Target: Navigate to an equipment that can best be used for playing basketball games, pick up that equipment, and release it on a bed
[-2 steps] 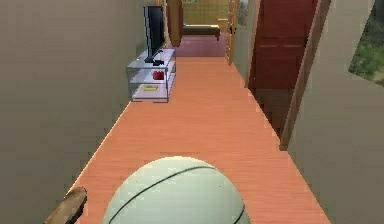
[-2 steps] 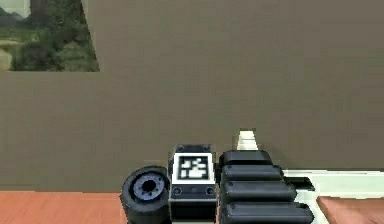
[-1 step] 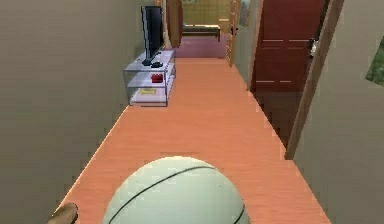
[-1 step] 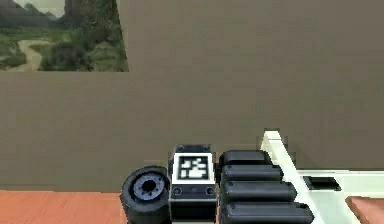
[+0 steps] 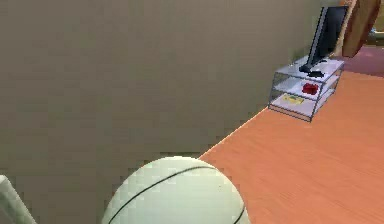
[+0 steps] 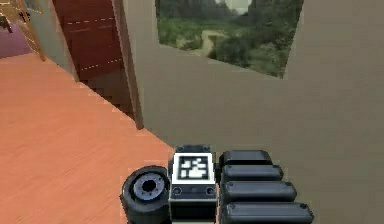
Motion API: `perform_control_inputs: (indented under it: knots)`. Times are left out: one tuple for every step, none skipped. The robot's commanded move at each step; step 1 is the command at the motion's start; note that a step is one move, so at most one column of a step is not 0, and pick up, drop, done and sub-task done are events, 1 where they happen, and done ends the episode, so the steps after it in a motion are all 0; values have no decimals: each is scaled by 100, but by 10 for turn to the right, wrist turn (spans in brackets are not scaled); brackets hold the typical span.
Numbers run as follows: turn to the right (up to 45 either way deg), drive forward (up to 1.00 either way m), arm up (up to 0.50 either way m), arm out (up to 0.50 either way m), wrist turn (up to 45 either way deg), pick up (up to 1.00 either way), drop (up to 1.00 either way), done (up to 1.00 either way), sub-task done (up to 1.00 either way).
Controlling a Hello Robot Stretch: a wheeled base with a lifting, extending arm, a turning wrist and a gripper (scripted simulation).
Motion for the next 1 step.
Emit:
perform_control_inputs:
  knots:
    - [0,20,0,0,0,0,0,0,0]
